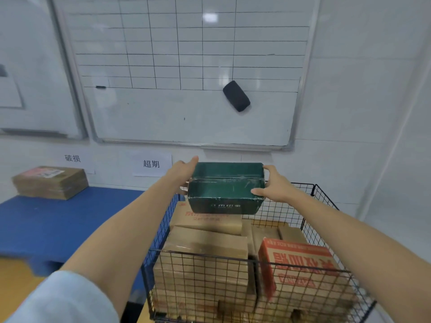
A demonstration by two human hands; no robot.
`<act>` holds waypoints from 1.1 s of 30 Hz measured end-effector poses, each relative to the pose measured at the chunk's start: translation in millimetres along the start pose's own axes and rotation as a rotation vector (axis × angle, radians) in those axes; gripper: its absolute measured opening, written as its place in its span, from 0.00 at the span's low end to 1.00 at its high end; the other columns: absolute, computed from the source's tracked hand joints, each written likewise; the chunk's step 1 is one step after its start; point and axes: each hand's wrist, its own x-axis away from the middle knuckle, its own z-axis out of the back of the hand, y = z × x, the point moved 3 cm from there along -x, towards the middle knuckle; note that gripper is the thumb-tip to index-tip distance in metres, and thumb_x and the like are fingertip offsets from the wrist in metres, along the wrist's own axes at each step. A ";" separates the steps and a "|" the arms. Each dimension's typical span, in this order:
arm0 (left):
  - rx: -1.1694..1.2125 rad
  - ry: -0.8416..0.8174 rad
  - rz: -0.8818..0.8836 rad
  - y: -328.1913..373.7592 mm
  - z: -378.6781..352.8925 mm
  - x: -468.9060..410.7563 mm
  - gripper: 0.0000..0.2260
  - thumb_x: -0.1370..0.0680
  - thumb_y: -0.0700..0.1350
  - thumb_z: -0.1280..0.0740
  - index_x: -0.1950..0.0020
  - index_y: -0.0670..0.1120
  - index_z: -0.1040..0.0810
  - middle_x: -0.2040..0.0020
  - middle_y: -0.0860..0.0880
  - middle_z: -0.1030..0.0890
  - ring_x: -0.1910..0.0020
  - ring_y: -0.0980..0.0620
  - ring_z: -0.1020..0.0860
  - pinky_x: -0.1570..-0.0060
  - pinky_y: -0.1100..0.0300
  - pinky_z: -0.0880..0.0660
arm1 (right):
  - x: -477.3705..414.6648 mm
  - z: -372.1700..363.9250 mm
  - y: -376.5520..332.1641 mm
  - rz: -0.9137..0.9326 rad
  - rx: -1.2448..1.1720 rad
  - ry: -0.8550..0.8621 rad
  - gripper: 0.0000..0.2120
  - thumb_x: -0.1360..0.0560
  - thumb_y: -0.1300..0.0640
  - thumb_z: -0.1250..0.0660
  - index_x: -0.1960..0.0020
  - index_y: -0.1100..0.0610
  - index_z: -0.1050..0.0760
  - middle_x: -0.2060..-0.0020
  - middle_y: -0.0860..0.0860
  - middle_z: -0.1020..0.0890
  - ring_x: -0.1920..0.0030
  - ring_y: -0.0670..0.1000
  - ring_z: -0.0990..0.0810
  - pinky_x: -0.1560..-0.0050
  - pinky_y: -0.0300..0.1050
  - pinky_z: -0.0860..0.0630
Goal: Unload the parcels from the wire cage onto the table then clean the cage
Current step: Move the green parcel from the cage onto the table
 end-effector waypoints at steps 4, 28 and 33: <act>0.039 -0.035 0.019 -17.0 -12.2 1.3 0.28 0.24 0.64 0.43 0.32 0.46 0.34 0.38 0.40 0.26 0.43 0.39 0.25 0.49 0.37 0.23 | 6.2 -14.8 5.1 -0.012 -0.007 -0.073 0.44 0.34 0.63 0.23 0.27 0.57 0.45 0.42 0.54 0.23 0.52 0.49 0.22 0.59 0.36 0.26; 0.030 -0.006 0.191 -88.0 -65.1 -13.8 0.17 0.21 0.42 0.40 0.33 0.46 0.40 0.39 0.43 0.28 0.45 0.42 0.24 0.54 0.44 0.19 | 3.4 -71.0 38.0 -0.069 -0.101 -0.192 0.23 0.20 0.52 0.38 0.27 0.54 0.37 0.31 0.53 0.27 0.36 0.53 0.26 0.36 0.50 0.26; 0.119 0.093 0.168 -87.6 -71.9 -9.6 0.20 0.20 0.45 0.38 0.30 0.47 0.40 0.41 0.43 0.26 0.50 0.46 0.24 0.67 0.54 0.22 | 2.2 -75.7 34.8 -0.014 -0.066 -0.163 0.25 0.21 0.54 0.36 0.26 0.55 0.37 0.30 0.52 0.28 0.33 0.52 0.28 0.34 0.46 0.30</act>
